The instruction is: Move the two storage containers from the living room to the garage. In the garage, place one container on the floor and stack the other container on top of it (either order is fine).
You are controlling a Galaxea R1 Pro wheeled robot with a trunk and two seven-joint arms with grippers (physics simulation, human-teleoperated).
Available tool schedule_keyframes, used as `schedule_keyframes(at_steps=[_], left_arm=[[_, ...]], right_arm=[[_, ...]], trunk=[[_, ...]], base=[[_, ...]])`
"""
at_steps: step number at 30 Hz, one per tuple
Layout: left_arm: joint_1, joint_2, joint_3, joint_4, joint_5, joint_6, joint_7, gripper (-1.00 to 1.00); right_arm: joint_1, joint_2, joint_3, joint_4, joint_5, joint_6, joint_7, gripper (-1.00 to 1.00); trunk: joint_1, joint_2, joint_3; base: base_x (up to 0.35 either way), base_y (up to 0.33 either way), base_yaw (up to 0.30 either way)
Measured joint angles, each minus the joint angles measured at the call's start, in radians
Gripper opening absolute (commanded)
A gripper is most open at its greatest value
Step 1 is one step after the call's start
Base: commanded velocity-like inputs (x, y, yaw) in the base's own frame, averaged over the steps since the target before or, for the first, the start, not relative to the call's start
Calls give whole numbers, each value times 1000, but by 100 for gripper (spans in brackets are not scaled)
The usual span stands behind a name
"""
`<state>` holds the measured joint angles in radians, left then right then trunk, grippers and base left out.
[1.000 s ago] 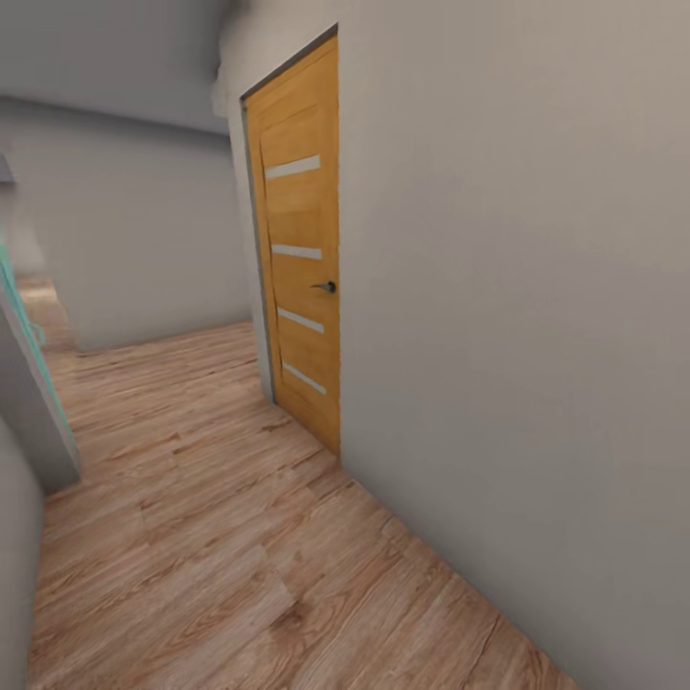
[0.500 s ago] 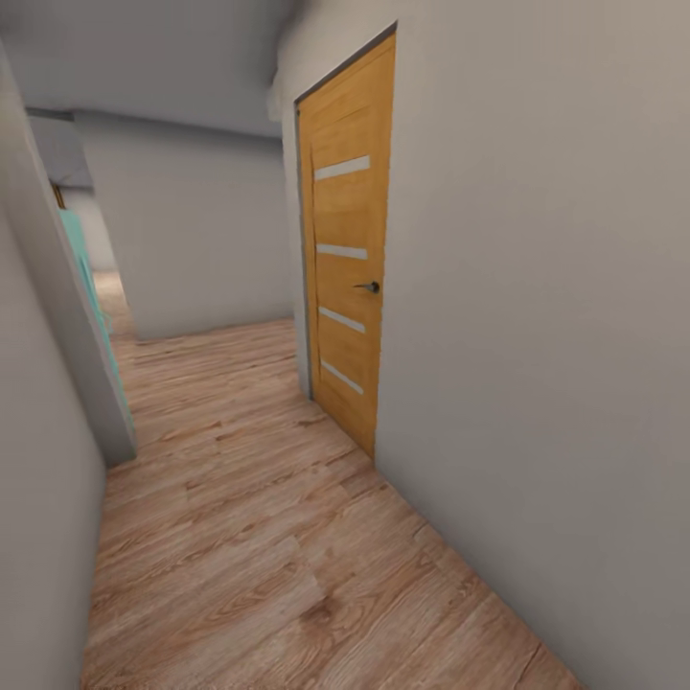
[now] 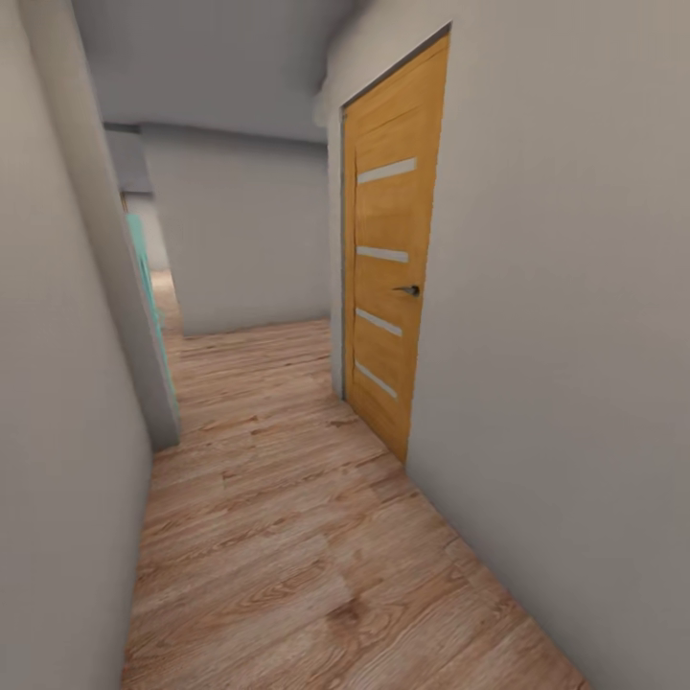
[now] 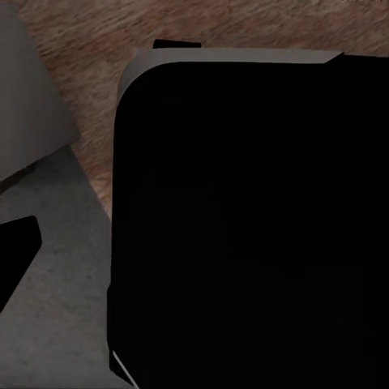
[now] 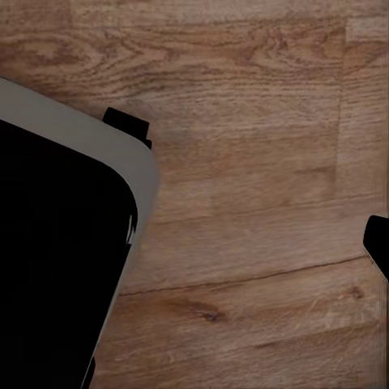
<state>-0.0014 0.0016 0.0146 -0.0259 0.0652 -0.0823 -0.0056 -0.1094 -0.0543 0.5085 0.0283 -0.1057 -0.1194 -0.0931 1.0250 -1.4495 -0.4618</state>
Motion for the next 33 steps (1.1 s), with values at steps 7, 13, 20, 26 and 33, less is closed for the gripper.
schedule_keyframes(at_steps=[7, 13, 20, 26, 33], left_arm=[[0, -1, -1, 0, -1, 0, 0, 100], [0, -1, -4, 0, -1, 1, -1, 100], [0, 0, -3, 0, -1, 2, -1, 100], [0, 0, -3, 0, -1, 2, -1, 100], [0, 0, -3, 0, -1, 1, -1, 100]], right_arm=[[0, -2, 0, 0, 1, 0, 0, 100], [0, -2, 1, 0, 1, 1, 0, 100], [0, -4, 0, 0, 1, 0, 0, 100], [0, -2, 1, 0, 1, 0, 0, 100], [0, -1, 2, 0, 8, -1, 0, 100]], trunk=[[0, 0, 1], [-1, 0, 1], [-1, 0, 3], [-1, 0, 11], [-1, 0, 16]], base=[[7, 0, 22], [227, 0, 1], [317, 0, 5], [321, 0, 116], [321, 0, 243]])
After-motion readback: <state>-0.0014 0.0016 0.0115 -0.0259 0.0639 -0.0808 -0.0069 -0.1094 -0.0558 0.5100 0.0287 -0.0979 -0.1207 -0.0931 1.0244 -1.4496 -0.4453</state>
